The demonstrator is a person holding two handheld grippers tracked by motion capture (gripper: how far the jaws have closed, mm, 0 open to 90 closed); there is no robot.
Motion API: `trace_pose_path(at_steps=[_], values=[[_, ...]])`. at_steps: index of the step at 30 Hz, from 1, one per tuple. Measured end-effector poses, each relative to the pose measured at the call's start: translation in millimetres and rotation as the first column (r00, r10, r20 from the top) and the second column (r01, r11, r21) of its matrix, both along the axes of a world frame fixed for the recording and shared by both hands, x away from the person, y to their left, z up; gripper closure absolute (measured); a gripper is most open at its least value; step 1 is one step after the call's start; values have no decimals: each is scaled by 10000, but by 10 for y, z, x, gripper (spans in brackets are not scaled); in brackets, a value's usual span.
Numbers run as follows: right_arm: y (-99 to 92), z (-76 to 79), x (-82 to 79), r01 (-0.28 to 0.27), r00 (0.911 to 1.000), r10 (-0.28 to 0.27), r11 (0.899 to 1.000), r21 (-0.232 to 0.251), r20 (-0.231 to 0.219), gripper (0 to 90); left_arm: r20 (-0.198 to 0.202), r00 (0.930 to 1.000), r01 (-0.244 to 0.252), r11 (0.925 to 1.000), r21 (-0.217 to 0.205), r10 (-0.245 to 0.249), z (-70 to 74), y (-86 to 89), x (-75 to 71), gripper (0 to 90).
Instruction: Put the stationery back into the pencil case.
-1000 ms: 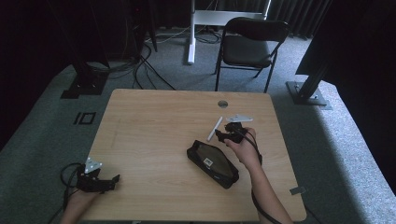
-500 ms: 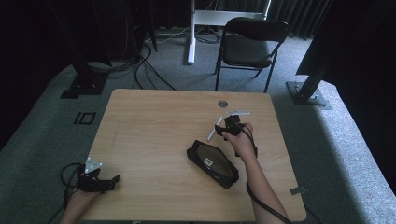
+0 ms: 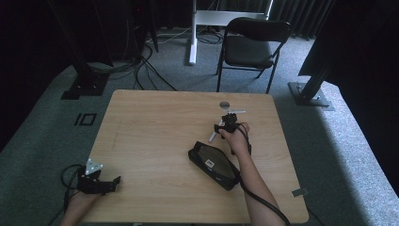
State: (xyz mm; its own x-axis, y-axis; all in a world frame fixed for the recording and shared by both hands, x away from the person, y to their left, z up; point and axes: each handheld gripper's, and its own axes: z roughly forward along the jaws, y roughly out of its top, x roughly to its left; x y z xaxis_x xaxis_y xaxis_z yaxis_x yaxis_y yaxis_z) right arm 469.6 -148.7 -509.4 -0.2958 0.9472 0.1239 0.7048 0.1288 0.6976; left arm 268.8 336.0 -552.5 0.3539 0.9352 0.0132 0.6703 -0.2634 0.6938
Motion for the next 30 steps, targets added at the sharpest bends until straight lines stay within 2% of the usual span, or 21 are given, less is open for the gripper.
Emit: trace_pose_path(at_steps=[7, 13, 17, 22, 28, 30], values=[[9, -102, 106, 597, 9980, -594, 9981, 122, -213, 457, 1, 10000, 28, 10000, 6, -28, 0, 2, 2, 2], [64, -155, 160, 465, 9980, -469, 9989, -90, -434, 458, 0, 10000, 29, 10000, 10, -29, 0, 2, 2, 2], [85, -174, 179, 495, 9967, -496, 9988, -33, -641, 460, 0, 10000, 27, 10000, 5, -27, 0, 2, 2, 1], [89, -196, 179, 293, 9964, -301, 9995, -111, -799, 481, 2, 10000, 29, 10000, 7, -29, 0, 2, 2, 2], [87, -205, 197, 259, 9960, -300, 9984, -495, -844, 517, 1, 10000, 29, 10000, 6, -29, 0, 2, 2, 1], [91, -218, 199, 217, 9954, -255, 9989, -424, -925, 541, 2, 10000, 28, 10000, 5, -28, 0, 2, 2, 2]])
